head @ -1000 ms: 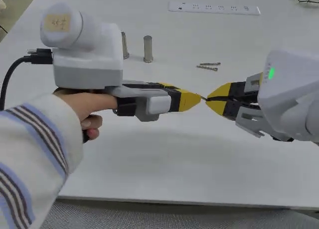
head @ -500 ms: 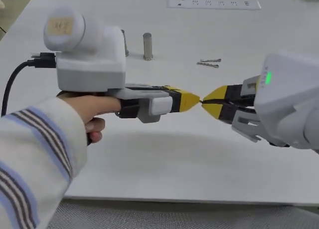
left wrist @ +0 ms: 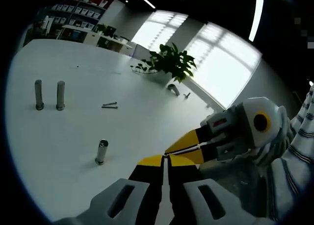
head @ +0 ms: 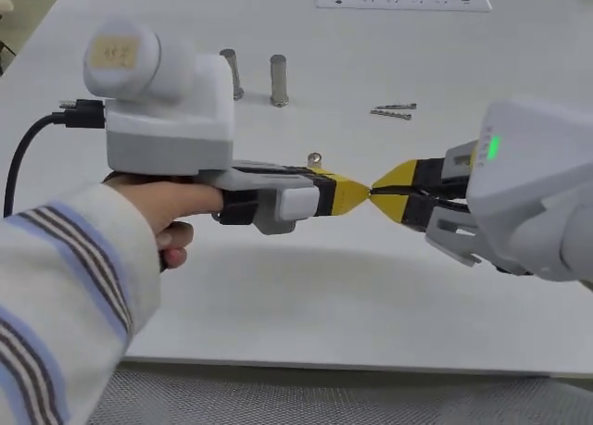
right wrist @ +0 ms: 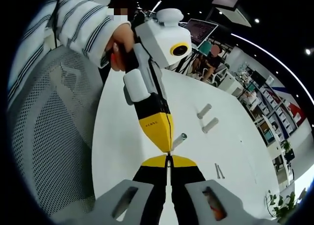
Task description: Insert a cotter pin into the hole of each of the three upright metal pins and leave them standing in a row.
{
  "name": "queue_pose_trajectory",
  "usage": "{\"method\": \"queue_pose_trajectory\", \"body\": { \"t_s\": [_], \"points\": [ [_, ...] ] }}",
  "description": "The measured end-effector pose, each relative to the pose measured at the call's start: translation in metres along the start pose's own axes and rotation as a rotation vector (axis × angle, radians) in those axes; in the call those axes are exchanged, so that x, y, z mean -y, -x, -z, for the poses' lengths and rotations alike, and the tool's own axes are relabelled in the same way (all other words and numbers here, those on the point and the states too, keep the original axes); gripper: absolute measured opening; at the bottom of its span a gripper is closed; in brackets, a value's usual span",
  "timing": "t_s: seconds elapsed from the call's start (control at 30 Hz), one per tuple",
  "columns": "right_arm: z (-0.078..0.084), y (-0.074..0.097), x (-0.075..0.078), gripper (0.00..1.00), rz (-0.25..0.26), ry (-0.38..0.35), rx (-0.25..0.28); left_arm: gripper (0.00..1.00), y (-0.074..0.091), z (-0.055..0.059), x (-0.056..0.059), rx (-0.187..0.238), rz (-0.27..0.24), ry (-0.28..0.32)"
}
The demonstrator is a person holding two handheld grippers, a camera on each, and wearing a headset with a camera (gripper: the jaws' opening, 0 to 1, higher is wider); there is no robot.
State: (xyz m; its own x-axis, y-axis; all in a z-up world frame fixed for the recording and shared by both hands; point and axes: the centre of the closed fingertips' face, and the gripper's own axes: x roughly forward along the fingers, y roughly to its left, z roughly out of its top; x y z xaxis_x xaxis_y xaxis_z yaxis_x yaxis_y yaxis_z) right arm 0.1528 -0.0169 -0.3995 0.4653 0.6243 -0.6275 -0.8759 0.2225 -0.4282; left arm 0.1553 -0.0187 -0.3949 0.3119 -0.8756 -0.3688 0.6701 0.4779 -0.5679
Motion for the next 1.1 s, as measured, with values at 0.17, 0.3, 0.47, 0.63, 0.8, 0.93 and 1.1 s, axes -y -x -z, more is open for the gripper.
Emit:
{"method": "queue_pose_trajectory", "body": {
  "t_s": [0.17,0.3,0.47,0.63,0.8,0.93,1.1],
  "points": [
    [-0.0021,-0.0007,-0.0039,0.00,-0.007,0.005,0.000,0.00,0.0003,0.0025,0.0007,-0.009,0.004,0.004],
    [-0.0024,-0.0012,-0.0046,0.00,-0.008,0.013,0.000,0.00,0.0018,0.0031,0.0009,-0.004,0.006,0.018],
    [-0.0040,-0.0018,-0.0056,0.00,-0.012,0.018,0.005,0.00,0.0041,0.0038,0.0014,-0.005,0.015,0.025],
    [-0.0067,-0.0028,-0.0077,0.00,-0.023,0.003,0.021,0.00,0.0068,0.0055,0.0018,-0.019,0.025,0.043],
    [-0.0098,-0.0027,-0.0060,0.00,-0.020,-0.046,0.050,0.00,0.0089,0.0038,0.0020,-0.006,0.025,0.036],
    [-0.0088,-0.0027,-0.0067,0.00,-0.039,-0.089,0.055,0.00,0.0091,0.0053,0.0029,-0.010,0.034,-0.002],
    [-0.0077,-0.0015,-0.0031,0.06,-0.039,-0.147,0.070,0.00,0.0098,0.0047,0.0021,-0.002,0.030,-0.018]
  ]
}}
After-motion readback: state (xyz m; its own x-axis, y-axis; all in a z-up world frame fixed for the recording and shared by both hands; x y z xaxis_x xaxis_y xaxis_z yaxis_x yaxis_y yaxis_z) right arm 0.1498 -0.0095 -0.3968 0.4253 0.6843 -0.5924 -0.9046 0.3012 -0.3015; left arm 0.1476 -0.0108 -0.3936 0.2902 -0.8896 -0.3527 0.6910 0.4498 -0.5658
